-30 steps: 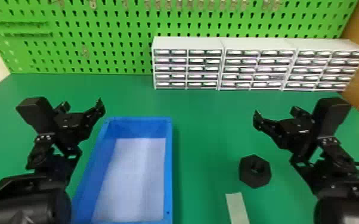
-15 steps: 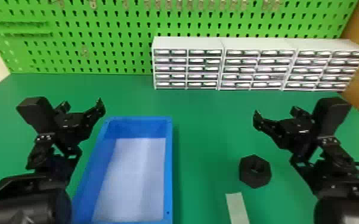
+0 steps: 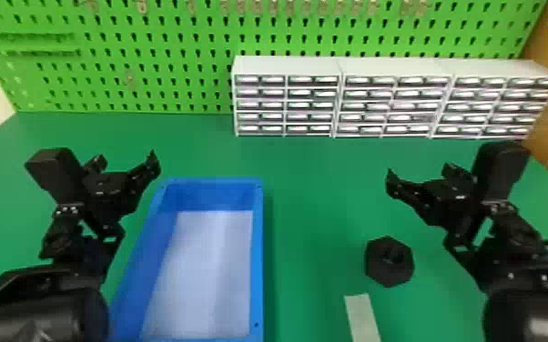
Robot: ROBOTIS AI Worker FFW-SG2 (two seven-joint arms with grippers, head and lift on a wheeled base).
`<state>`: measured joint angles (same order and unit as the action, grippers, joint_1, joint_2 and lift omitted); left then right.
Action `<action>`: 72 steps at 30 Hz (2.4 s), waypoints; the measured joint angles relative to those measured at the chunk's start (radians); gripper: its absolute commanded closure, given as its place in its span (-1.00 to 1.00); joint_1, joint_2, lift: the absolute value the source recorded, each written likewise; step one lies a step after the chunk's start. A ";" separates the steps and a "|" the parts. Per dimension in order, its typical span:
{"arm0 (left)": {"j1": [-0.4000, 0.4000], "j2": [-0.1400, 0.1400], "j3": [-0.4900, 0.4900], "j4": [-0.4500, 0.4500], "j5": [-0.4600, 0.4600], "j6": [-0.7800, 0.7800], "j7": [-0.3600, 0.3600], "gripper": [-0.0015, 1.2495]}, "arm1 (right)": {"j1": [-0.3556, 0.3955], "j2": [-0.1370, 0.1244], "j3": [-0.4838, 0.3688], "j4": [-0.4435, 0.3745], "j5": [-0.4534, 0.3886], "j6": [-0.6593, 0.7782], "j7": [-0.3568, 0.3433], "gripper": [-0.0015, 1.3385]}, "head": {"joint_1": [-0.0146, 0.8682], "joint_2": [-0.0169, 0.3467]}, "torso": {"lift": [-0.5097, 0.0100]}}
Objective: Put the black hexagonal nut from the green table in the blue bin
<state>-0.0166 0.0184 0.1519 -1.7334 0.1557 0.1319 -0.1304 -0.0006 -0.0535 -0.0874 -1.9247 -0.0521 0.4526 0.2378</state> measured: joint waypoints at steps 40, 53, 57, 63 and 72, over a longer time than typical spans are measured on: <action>-0.001 0.000 -0.004 0.000 -0.003 0.000 0.002 -0.63 | -0.363 -0.083 0.018 -0.092 0.047 1.104 0.000 -0.88 | 0.59 -0.63 | 0.59; -0.002 0.000 -0.007 0.002 -0.004 0.000 0.003 -0.63 | -0.417 -0.099 0.023 -0.030 0.072 1.114 0.000 -0.88 | 0.59 -0.63 | 0.59; -0.002 0.000 -0.008 0.002 -0.004 0.000 0.003 -0.63 | -0.416 -0.096 0.021 0.000 0.073 1.114 0.000 -0.88 | 0.59 -0.63 | 0.59; -0.002 0.000 -0.010 0.004 -0.005 0.000 0.003 -0.63 | -0.403 -0.085 0.011 0.053 0.072 1.114 0.001 -0.88 | 0.59 -0.63 | 0.59; -0.004 0.000 -0.012 0.007 -0.005 0.000 0.003 -0.63 | -0.384 -0.077 0.007 0.121 0.054 1.114 0.000 -0.88 | 0.59 -0.63 | 0.59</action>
<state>-0.0208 0.0184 0.1402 -1.7260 0.1503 0.1319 -0.1273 -0.3844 -0.1303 -0.0807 -1.8035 0.0022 1.5662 0.2379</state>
